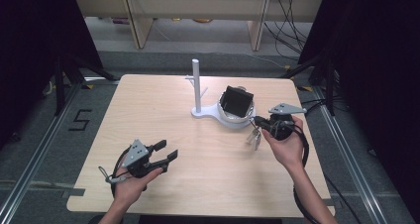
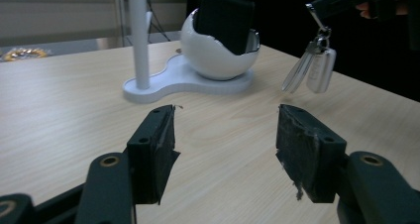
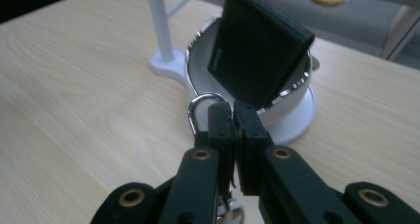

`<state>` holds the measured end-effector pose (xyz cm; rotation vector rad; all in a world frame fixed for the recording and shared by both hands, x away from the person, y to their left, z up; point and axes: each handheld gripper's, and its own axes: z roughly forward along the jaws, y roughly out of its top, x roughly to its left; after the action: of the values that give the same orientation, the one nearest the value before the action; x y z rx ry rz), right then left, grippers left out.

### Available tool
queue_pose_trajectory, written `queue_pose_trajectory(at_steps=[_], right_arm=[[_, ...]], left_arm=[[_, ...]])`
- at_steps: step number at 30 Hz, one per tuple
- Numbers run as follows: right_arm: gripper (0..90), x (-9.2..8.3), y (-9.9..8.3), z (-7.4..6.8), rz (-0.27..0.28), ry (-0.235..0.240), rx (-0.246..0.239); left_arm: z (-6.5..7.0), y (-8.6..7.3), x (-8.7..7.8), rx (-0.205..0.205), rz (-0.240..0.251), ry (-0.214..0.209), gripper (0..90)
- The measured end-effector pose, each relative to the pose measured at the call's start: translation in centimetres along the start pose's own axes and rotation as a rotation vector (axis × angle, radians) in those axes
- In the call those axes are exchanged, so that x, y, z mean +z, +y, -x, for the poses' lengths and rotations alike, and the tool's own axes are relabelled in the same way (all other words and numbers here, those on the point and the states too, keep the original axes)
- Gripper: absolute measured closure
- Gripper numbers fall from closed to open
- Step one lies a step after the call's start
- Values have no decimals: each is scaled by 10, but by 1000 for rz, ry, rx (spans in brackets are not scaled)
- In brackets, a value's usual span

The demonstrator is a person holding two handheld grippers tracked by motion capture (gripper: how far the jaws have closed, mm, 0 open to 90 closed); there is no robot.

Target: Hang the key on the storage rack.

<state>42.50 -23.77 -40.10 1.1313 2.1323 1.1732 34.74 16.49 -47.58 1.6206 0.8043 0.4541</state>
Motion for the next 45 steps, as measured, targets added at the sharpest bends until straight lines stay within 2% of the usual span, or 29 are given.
queue_pose_trajectory(at_steps=[3,4,5,9,11,12,14,15,17,18,20,21,22,23,24,25,28,32,33,34,35,37,38,40,41,42,43,44,45], right_arm=[[880,2,3,-9,34,22,5],[880,1,5,-14,25,31,27],[880,3,6,-15,50,40,-5],[880,5,11,-25,101,66,-4],[880,6,13,-28,125,61,1],[880,6,14,-28,116,79,-18],[880,6,16,-30,124,85,-4],[880,8,17,-30,141,87,-24],[880,9,19,-33,156,98,-27],[880,10,19,-37,158,111,4],[880,11,21,-40,153,116,7],[880,12,22,-40,168,128,-14],[880,13,23,-43,160,126,-5],[880,15,25,-43,183,123,-32],[880,15,25,-47,179,138,10],[880,17,27,-47,183,143,-23],[880,19,29,-53,184,153,-2],[880,22,33,-60,194,165,-20],[880,22,33,-63,188,175,-7],[880,24,34,-64,200,179,-23],[880,24,34,-66,200,175,-11],[880,26,36,-67,201,177,-40],[880,27,36,-69,197,196,-19],[880,27,36,-73,182,196,-6],[880,28,35,-75,193,200,1],[880,28,35,-75,193,207,-3],[880,30,36,-74,207,207,-34],[880,29,36,-74,203,184,-46],[880,30,36,-77,198,208,-10]], left_arm=[[5,7,8,-5,10,-45,398],[6,9,11,-2,15,-57,400],[8,11,13,1,11,-60,400],[12,19,21,24,10,-82,402],[15,23,25,32,9,-94,402],[15,24,27,35,17,-105,402],[18,27,31,41,7,-107,402],[19,29,33,46,9,-115,403],[22,32,38,57,2,-126,404],[23,33,40,61,-2,-131,404],[25,35,45,66,-10,-144,406],[26,37,49,67,-19,-154,406],[27,38,52,69,-22,-167,407],[28,39,54,70,-29,-174,408],[30,41,58,70,-31,-184,409],[31,42,61,69,-32,-192,411],[34,47,72,82,-38,-208,427],[36,54,84,52,-24,-237,472],[36,56,85,44,-32,-235,488],[36,57,87,36,-30,-241,498],[35,59,90,26,-15,-255,508],[35,62,92,20,-23,-253,521],[36,63,94,14,-18,-260,526],[35,64,97,7,-24,-257,539],[34,65,99,1,-29,-256,549],[34,65,101,-9,-29,-256,558],[33,65,102,-13,-29,-253,561],[32,64,103,-15,-30,-252,565],[31,64,105,-23,-29,-250,573]])
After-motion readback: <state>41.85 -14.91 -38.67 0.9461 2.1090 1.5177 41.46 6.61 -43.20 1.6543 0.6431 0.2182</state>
